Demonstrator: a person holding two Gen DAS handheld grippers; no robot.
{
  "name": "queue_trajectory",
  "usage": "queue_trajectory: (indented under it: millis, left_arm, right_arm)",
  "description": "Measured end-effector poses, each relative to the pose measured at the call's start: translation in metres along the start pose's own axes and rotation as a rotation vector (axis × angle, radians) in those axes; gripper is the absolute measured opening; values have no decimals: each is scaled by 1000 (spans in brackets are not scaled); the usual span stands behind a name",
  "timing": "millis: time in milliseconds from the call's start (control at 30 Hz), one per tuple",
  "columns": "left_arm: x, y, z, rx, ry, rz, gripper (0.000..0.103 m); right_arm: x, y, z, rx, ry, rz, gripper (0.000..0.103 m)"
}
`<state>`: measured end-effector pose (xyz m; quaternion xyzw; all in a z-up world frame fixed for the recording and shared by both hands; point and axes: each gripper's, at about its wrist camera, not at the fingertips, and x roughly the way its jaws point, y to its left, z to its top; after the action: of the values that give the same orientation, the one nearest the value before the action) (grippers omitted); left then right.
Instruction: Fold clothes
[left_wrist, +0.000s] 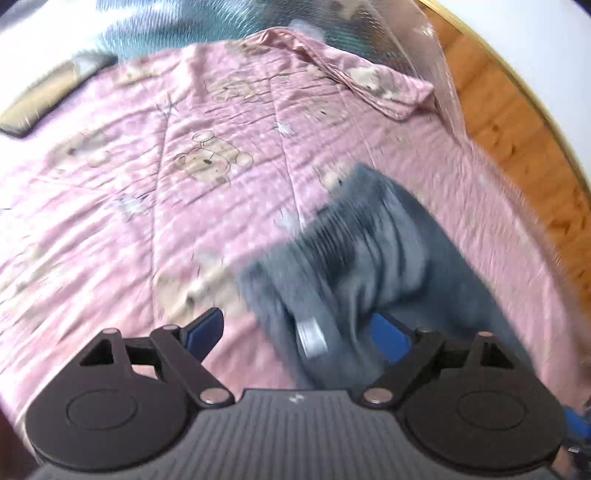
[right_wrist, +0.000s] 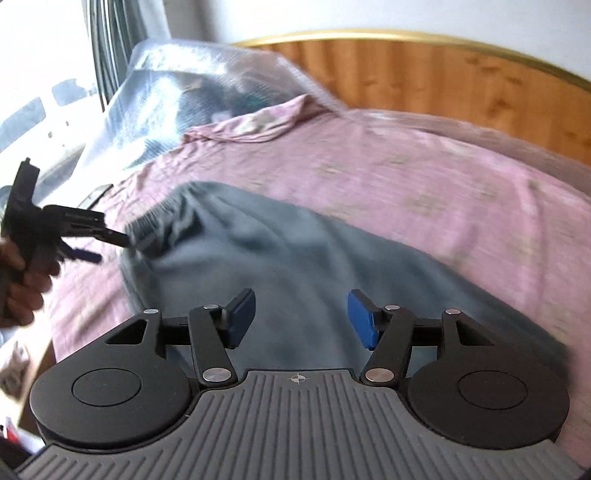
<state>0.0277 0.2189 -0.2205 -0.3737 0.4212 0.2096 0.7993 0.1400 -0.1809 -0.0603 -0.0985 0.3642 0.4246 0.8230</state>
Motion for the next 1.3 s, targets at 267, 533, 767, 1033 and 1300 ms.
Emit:
queue_trajectory:
  millis: [267, 533, 767, 1033, 1300]
  left_arm:
    - [18, -5, 1, 70, -33, -87, 84]
    - [1, -16, 0, 222, -111, -124, 27]
    - [-36, -131, -35, 733, -286, -199, 26]
    - [-11, -233, -161, 1361, -166, -340, 44]
    - [-16, -217, -113, 1217, 15, -493, 80]
  right_arm:
    - [168, 74, 58, -114, 207, -145, 17]
    - [176, 53, 53, 118, 196, -136, 30]
    - [179, 5, 26, 331, 226, -50, 53]
    - [63, -113, -62, 1090, -115, -27, 75]
    - [70, -105, -127, 1237, -120, 9, 75]
